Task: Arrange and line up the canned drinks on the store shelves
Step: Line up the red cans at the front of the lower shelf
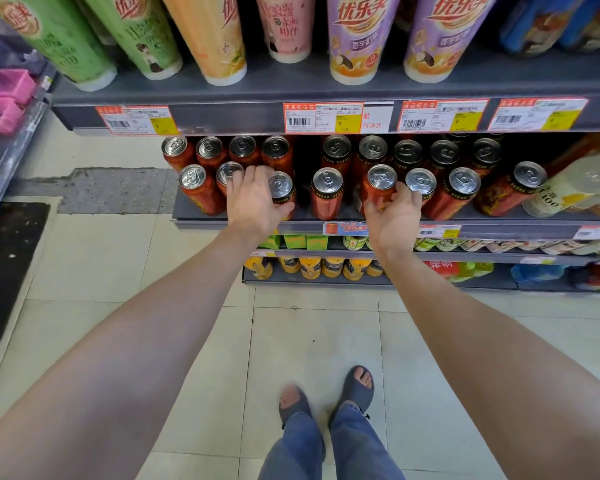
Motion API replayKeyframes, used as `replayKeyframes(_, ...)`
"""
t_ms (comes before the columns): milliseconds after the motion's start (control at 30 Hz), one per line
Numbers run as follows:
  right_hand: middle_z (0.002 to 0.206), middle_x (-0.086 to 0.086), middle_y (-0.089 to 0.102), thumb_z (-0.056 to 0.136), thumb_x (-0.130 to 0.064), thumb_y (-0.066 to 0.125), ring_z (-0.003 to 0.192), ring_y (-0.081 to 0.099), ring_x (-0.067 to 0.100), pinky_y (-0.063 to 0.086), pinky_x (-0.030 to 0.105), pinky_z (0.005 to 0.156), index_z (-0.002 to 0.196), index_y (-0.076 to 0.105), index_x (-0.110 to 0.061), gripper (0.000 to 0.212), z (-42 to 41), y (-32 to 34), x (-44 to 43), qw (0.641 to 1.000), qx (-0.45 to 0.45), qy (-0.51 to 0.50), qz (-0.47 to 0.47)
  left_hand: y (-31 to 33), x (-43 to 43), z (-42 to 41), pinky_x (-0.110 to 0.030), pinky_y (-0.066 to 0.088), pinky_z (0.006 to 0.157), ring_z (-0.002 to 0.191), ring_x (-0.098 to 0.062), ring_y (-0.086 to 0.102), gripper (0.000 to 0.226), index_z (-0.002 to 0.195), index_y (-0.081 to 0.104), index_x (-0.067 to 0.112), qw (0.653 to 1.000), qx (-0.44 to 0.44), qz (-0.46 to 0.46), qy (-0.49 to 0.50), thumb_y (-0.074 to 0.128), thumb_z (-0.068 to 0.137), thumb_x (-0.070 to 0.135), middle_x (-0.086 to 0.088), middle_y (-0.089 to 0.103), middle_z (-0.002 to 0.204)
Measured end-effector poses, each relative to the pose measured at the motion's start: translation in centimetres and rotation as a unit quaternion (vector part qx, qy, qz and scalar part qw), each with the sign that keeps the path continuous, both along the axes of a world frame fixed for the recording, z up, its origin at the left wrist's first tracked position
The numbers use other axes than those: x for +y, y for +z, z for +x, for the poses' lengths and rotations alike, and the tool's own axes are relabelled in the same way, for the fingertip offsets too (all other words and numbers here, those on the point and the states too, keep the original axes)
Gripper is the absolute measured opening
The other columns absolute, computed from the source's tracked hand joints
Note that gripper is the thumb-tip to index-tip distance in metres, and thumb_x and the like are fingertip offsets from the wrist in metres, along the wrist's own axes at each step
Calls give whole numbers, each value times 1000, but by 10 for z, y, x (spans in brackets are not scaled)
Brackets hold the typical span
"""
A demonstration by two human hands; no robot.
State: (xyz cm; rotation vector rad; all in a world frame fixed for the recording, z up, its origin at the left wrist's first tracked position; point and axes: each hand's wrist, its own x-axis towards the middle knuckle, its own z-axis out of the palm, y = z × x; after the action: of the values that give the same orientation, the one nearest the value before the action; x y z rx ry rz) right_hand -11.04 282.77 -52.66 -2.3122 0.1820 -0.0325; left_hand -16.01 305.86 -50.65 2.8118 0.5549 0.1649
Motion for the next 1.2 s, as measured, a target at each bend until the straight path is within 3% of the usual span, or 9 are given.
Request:
replayKeyframes(233, 131, 6, 54, 87, -26, 73, 105, 63, 28, 54, 39, 83, 130, 54, -12, 49, -5, -3, 2, 999, -27, -11, 15, -6, -9, -3, -39, 50, 96, 115, -23, 57, 68, 127, 55, 17, 990, -44, -134, 16, 90, 71, 36, -2, 54, 125)
replayKeyframes(367, 122, 4, 64, 89, -30, 69, 105, 63, 29, 53, 40, 80, 130, 50, -19, 47, -9, -3, 4, 1000, -7, -23, 12, -10, -10, -4, -26, 45, 97, 114, -17, 58, 67, 129, 54, 19, 974, -67, -214, 34, 90, 73, 25, -1, 56, 126)
replayKeyframes(467, 120, 3, 65, 88, -31, 69, 105, 63, 28, 52, 39, 81, 131, 47, -20, 49, -8, -3, 7, 999, 8, -24, 39, -12, -10, -4, -31, 49, 103, 116, -15, 61, 72, 132, 49, 24, 961, -63, -267, 40, 90, 73, 21, 2, 62, 125)
replayKeyframes(600, 137, 3, 54, 91, -29, 70, 118, 56, 22, 44, 28, 88, 142, 47, -15, 58, -5, -3, 10, 998, 10, -32, 55, -11, -12, -3, -20, 45, 97, 109, -7, 60, 78, 141, 44, 18, 951, -62, -298, 60, 89, 77, 17, 8, 63, 121)
replayKeyframes(700, 142, 6, 47, 93, -28, 69, 120, 55, 22, 34, 22, 82, 152, 39, -14, 68, -6, -6, 12, 999, 30, -21, 29, -15, -12, -2, -15, 40, 94, 105, -4, 55, 80, 144, 43, 13, 947, -40, -311, 75, 88, 78, 17, 8, 60, 117)
replayKeyframes(833, 139, 5, 50, 90, -27, 71, 120, 55, 22, 39, 26, 83, 147, 44, -14, 64, -5, -15, 10, 999, 33, -19, 37, -23, -7, -2, -16, 39, 95, 110, -6, 54, 79, 146, 42, 16, 944, -28, -320, 71, 86, 80, 15, 9, 59, 116)
replayKeyframes(967, 132, 1, 60, 83, -33, 77, 120, 58, 22, 51, 41, 98, 147, 40, -18, 76, 3, -22, 11, 994, 59, -18, 88, -27, -5, -3, -17, 40, 98, 113, -6, 55, 79, 144, 45, 18, 942, -45, -328, 62, 88, 78, 17, 10, 60, 119)
replayKeyframes(1067, 135, 0, 62, 81, -34, 81, 122, 59, 18, 48, 37, 105, 156, 29, -22, 92, 7, -24, 16, 987, 86, -16, 133, -29, -3, -4, -17, 43, 96, 112, -8, 59, 77, 140, 49, 19, 939, -56, -333, 63, 90, 75, 19, 10, 63, 117)
replayKeyframes(1200, 126, -4, 66, 76, -35, 84, 114, 64, 17, 50, 34, 103, 145, 42, -26, 82, 12, -26, 18, 981, 79, -41, 171, -30, -6, -4, -21, 47, 97, 112, -11, 63, 77, 138, 50, 20, 937, -79, -332, 76, 92, 73, 21, 9, 65, 116)
